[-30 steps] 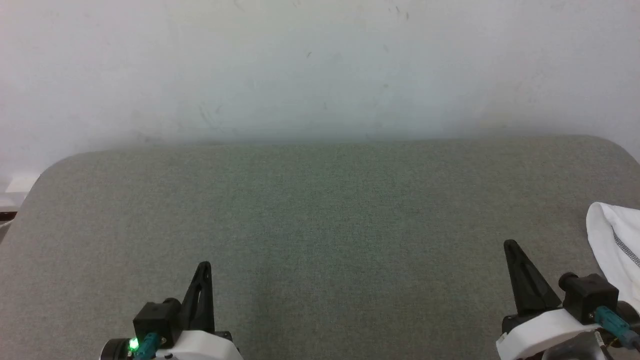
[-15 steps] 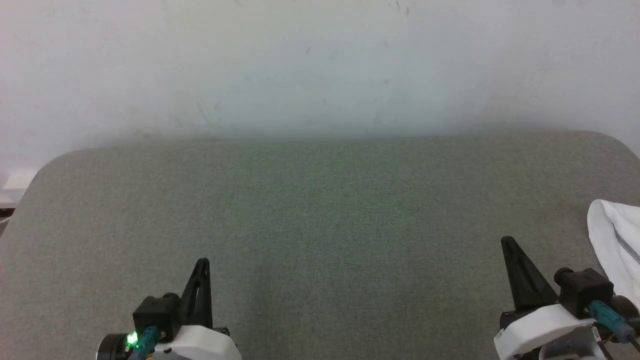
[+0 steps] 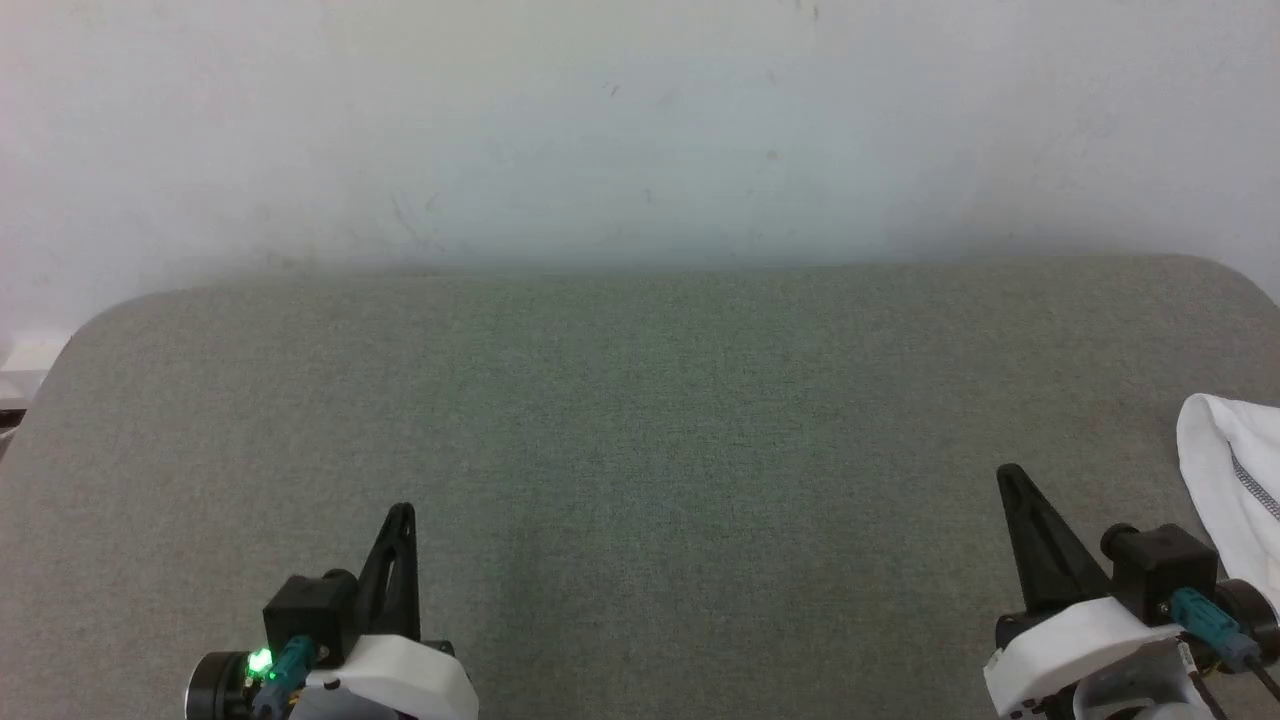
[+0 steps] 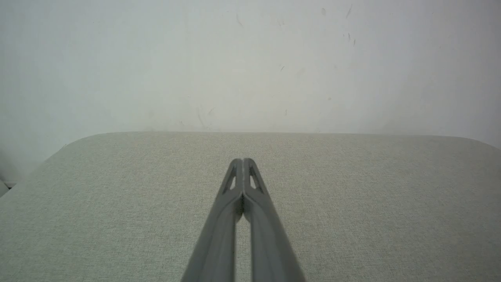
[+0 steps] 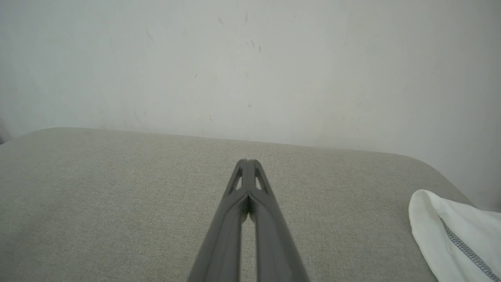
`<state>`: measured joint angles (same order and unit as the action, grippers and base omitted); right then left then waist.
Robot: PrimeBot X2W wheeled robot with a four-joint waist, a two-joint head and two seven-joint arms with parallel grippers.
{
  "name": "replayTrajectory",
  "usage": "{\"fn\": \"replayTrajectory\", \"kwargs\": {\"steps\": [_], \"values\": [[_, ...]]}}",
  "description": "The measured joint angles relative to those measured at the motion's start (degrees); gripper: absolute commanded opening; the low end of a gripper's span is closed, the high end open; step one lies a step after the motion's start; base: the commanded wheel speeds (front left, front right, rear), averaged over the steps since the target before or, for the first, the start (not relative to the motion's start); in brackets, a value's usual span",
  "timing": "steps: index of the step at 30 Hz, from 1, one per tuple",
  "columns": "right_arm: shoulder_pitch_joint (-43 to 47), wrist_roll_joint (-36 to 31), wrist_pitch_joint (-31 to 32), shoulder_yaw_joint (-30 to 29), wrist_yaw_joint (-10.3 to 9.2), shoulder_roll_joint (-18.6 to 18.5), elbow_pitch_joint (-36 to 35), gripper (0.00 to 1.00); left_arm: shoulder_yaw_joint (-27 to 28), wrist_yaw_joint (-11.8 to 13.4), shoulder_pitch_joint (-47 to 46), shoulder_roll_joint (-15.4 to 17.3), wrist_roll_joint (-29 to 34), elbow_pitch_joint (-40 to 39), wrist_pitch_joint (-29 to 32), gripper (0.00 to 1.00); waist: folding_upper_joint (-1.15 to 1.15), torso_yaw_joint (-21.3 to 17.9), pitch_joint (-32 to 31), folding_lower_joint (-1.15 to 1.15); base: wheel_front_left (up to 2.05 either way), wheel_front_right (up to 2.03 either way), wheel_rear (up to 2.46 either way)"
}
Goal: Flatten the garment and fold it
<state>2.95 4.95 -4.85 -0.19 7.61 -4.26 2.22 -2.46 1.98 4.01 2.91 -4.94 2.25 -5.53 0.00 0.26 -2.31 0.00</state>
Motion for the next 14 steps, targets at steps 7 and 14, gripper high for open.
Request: {"fn": "replayTrajectory", "kwargs": {"steps": [7,14], "values": [[-0.37,-0.96,0.78,0.02,0.00,0.19,-0.33,0.00,0.31,-0.42,-0.09,0.00,0.71,-0.30,0.68,0.00,0.00,-0.04,0.34,0.00,0.00,0.00,0.00],[-0.58,-1.48,1.36,0.04,0.00,0.35,-0.57,0.00,0.60,-0.51,-0.99,0.00,1.46,-0.59,1.53,0.00,0.00,-0.08,0.68,0.00,0.00,0.00,0.00]]}}
